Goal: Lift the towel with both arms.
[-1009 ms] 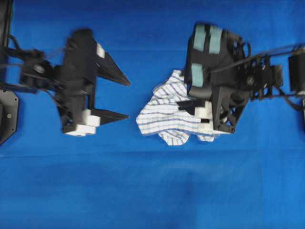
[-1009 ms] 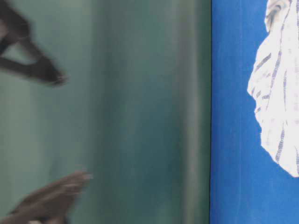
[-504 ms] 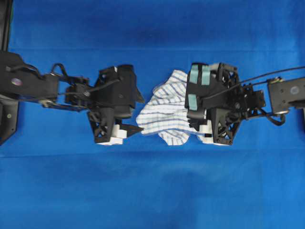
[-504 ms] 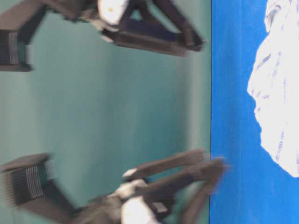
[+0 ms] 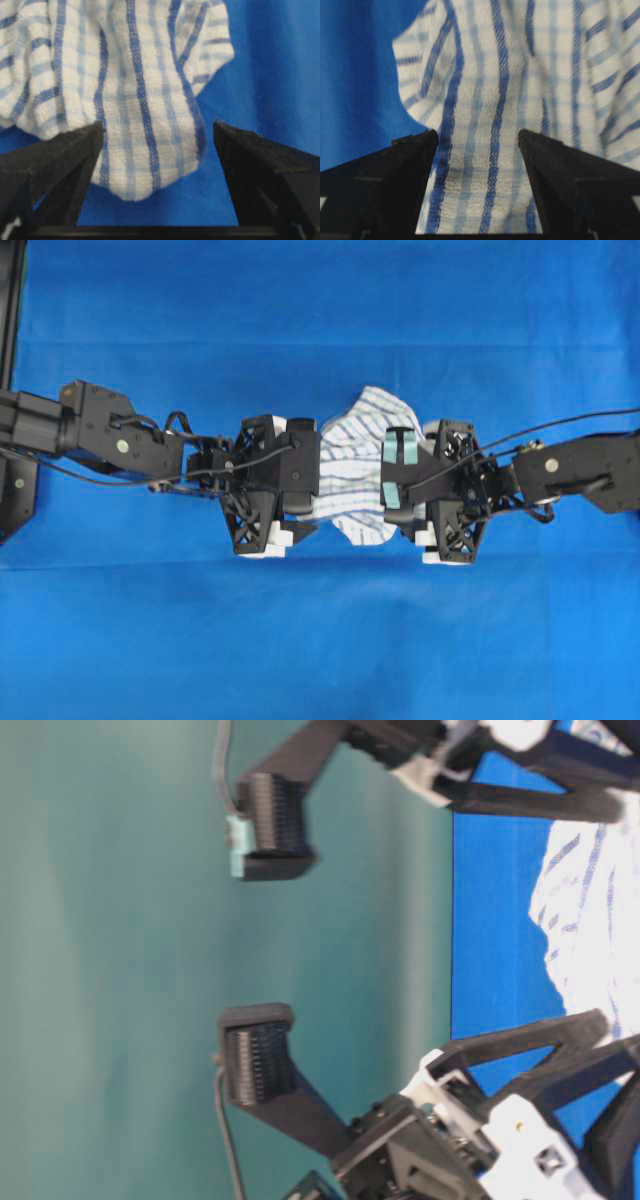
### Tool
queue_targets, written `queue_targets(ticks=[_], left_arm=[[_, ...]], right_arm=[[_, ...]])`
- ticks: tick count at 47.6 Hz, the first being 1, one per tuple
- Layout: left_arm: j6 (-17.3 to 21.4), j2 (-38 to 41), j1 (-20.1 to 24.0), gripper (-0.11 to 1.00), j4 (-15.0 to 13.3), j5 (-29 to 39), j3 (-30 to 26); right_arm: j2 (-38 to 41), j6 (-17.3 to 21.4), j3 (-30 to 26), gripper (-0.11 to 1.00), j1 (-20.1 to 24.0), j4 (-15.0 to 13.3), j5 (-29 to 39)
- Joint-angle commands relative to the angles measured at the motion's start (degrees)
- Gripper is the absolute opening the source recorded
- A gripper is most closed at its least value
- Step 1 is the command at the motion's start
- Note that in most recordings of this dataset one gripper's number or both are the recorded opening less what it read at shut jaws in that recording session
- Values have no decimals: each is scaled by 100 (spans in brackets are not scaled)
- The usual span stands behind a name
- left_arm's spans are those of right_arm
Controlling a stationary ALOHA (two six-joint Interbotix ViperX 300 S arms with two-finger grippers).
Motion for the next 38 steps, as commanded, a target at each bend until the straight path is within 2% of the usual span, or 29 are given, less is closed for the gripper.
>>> queue_targets(ticks=[1,17,25,27,30,35,38], left_arm=[[9,44,-35,85,0,-202,-26],[9,229,-35,85,0,-237,-18],[-9,229,9,79,-9,-220,-26],[-18,229,18,73,-26,-220,-26],[-26,220,26,55,-26,-211,-26],[-9,220,35,24,-26,-211,-18],[-9,211,62,9,-26,-211,-18]], right_arm=[[26,18,-44,67,9,9,-97],[246,9,-44,67,9,9,-229],[237,0,-44,65,-18,-18,-237],[237,0,-44,63,-44,-9,-237],[237,0,-35,53,-88,-9,-237],[237,-18,-35,22,-114,-18,-246],[237,-44,-44,5,-105,-26,-255]])
